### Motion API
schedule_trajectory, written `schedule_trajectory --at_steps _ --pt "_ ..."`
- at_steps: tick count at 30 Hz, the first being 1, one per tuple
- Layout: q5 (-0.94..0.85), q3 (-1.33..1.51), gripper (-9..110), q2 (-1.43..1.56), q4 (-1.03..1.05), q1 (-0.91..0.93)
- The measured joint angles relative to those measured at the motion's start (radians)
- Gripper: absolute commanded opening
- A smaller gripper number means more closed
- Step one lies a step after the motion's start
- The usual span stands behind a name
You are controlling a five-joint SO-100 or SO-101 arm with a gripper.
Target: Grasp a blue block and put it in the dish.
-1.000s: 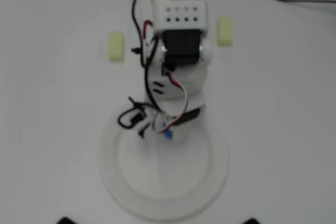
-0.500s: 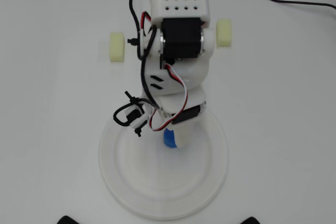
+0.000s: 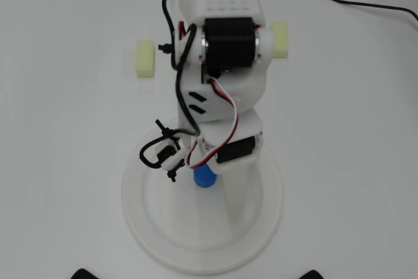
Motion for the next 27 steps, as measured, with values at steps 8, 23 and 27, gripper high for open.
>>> schedule_trajectory --at_steps 8,23,27 --pt "0.006 0.428 29 0.477 0.000 -0.012" --pt "-0.003 1.486 30 1.289 -0.057 0.005" --pt "-0.008 1.789 29 1.513 -0.172 0.008"
